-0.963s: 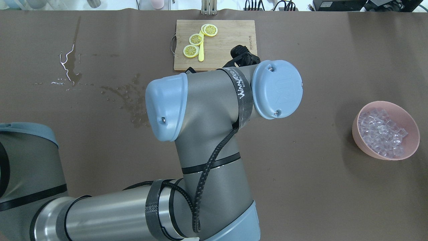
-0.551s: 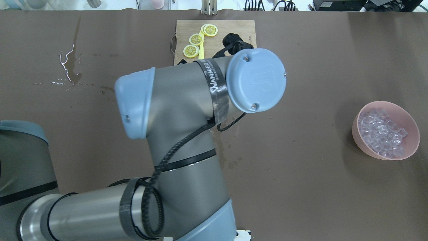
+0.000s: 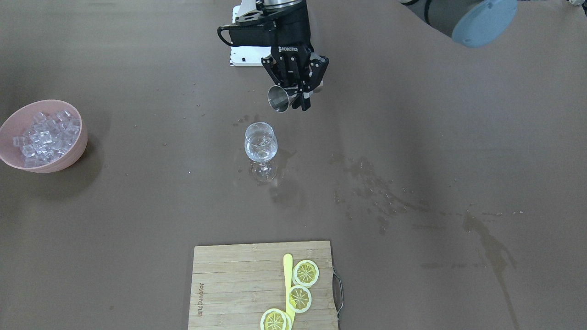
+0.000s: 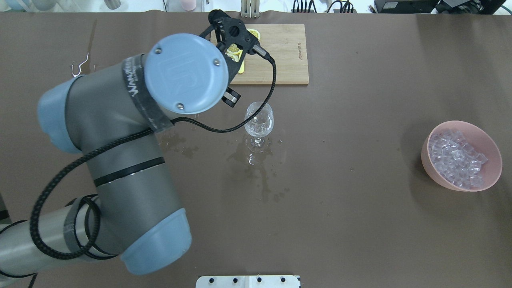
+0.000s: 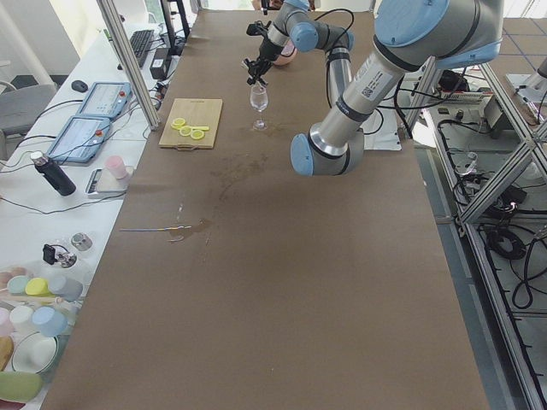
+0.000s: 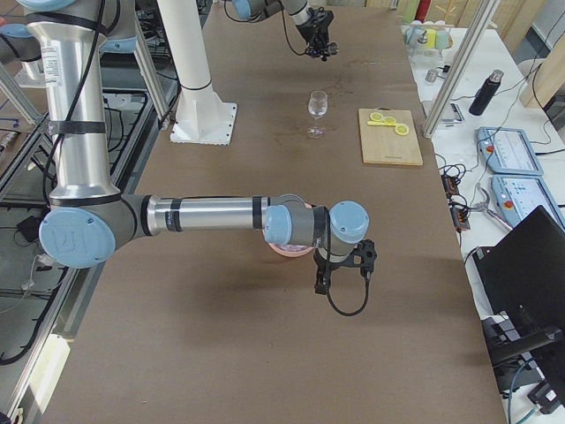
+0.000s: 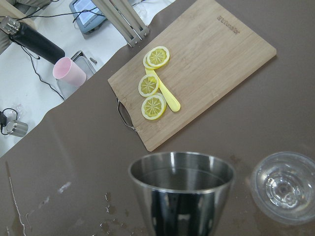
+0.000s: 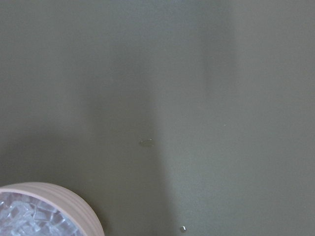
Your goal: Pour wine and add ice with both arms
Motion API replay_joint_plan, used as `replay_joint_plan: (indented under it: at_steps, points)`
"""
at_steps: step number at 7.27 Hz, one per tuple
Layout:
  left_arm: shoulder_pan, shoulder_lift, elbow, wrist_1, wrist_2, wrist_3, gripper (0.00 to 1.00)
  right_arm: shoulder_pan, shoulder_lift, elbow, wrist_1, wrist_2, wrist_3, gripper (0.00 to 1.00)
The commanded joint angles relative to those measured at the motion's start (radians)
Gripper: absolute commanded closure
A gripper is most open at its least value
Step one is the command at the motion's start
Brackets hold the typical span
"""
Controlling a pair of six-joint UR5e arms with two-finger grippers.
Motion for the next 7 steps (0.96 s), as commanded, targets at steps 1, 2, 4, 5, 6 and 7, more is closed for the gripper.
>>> replay_joint_plan:
  at_steps: [1,2,4,5,6,7]
  points:
    - [-0.053,0.185,-0.024,-0.309,-0.015,-0.040,1.00,-0.001,0.018,0.002,-0.001,-0.006,0.000,0.00]
    - [-0.062,0.294,-0.021,-0.505,-0.014,-0.096,1.00,-0.009,0.020,0.000,-0.004,-0.009,0.000,0.00]
    - [-0.080,0.429,0.009,-0.798,-0.006,-0.184,1.00,-0.020,0.040,0.002,-0.002,-0.010,0.000,0.00]
    - [-0.083,0.445,0.058,-0.894,-0.001,-0.241,1.00,-0.023,0.046,-0.004,-0.007,-0.009,0.000,0.00]
    - [-0.082,0.471,0.133,-1.027,0.043,-0.308,1.00,-0.023,0.046,-0.001,-0.005,-0.001,0.000,0.00]
    - [-0.079,0.521,0.201,-1.185,0.057,-0.321,1.00,-0.023,0.046,0.008,-0.007,0.003,0.000,0.00]
